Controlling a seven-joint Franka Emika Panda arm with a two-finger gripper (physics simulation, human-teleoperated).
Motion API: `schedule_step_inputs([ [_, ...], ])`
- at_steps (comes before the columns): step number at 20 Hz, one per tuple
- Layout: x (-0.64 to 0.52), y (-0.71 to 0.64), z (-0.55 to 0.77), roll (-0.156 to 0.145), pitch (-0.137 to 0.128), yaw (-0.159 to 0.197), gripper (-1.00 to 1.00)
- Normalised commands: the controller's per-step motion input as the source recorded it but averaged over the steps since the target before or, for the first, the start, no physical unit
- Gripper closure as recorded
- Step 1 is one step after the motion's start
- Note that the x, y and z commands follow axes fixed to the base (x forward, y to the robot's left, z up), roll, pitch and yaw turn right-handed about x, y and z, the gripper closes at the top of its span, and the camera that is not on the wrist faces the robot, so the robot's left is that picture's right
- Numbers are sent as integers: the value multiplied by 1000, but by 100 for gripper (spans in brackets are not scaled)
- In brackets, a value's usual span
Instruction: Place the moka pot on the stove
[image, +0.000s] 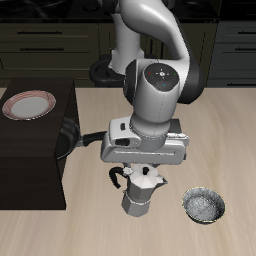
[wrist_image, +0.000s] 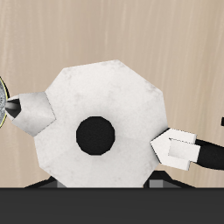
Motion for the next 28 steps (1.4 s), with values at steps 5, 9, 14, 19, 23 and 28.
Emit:
schedule_step_inputs([
  [5, -120, -2, 274, 2, -52, 17, 100],
  [9, -124, -82, 206, -16, -28, 0, 100],
  [14, -170, -36, 177, 8, -33, 10, 100],
  [19, -271, 49, 150, 28, -23, 17, 100],
  [23, -286, 59, 160, 30, -14, 6, 100],
  [28, -370, 117, 222, 40, -22, 18, 100],
])
